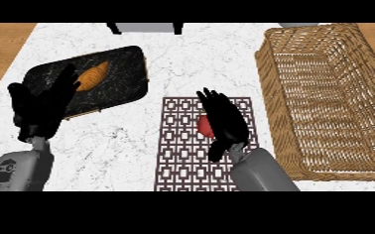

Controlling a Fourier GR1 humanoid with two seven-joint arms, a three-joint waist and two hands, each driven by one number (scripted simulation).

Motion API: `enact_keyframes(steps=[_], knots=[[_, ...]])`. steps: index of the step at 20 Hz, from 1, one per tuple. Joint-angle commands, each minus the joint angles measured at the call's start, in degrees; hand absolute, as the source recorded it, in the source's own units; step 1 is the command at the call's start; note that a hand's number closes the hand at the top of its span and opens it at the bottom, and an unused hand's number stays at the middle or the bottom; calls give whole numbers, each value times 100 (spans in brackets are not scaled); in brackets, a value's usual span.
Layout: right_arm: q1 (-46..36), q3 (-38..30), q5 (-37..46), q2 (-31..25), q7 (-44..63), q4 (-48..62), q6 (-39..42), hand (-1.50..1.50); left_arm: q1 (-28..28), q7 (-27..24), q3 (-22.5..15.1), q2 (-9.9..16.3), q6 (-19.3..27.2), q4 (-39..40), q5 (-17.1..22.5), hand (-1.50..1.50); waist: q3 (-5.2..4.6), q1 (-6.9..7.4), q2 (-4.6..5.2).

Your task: Pick the bell pepper from the placemat and place it in the basket

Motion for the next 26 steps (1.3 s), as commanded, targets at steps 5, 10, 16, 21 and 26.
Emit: enact_keyframes(steps=[5,10,16,21,26], knots=[[17,147,407,39,-298,958,-721,-150,-107,96,-50,-273,262,-52,-231,0,1,3,3],[-268,424,454,39,-146,1120,-364,150,52,392,121,29,-205,-449,39,0,1,20,-1],[-491,131,575,41,-873,1954,-729,150,-148,37,276,55,-301,131,5,0,1,13,9],[-1190,98,-181,40,683,2002,-834,150,-138,80,128,-51,-258,-11,-84,0,5,160,36],[-1577,-1729,-387,41,2693,1874,-1798,150,-164,10,178,-57,-199,33,-86,0,15,148,138]])
